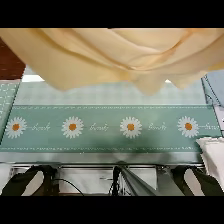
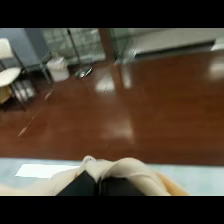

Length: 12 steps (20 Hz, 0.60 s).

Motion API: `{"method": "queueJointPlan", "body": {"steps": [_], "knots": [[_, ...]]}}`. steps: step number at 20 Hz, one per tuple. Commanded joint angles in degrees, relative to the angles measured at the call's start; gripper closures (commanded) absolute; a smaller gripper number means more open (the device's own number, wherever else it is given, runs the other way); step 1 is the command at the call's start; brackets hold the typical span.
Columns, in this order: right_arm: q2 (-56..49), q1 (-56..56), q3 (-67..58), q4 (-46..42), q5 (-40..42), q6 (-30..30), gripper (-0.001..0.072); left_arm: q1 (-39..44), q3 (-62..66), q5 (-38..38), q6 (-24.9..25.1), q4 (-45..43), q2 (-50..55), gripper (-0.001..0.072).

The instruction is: Fold the shirts.

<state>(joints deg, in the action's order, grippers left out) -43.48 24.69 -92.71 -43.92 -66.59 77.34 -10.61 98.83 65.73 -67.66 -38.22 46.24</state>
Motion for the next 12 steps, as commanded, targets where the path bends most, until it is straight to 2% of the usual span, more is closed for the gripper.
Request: {"method": "queueJointPlan", "body": {"steps": [1, 2, 5, 7, 9, 11, 12], "knots": [[0.92, 0.2, -11.34, -9.03, -4.04, 6.69, 0.069, -0.44, 0.48, -5.86, -0.09, -6.43, -9.09, 0.0684], [0.92, 0.2, -14.27, -11.87, -6.78, 8.46, 0.069, -0.44, 0.48, -5.55, -0.24, -8.81, -11.28, 0.0684], [0.92, 0.2, -20.26, -15.67, -16.46, 11.87, 0.0689, -0.44, 0.48, -1.84, -7.91, -17.4, -16.9, 0.0684], [0.92, 0.2, -21.09, -15.76, -23.23, 12.5, 0.069, -0.44, 0.48, 6.21, -13.25, -21.4, -18.99, 0.0684], [-0.35, 0.2, -21.07, -18.51, -32.74, 12.46, 0.069, -0.44, -0.11, 18.23, -16.74, -21.84, -18.75, 0.0684], [-2.84, 0.15, -20.72, -20.85, -39.76, 10.93, 0.069, -0.44, -4.74, 26.49, -18.16, -21.81, -18.69, 0.0684], [-3.43, 0.09, -19.69, -21.05, -39.5, 10.64, 0.069, -0.44, -8.26, 27.91, -18.14, -21.81, -18.75, 0.0684]]}}
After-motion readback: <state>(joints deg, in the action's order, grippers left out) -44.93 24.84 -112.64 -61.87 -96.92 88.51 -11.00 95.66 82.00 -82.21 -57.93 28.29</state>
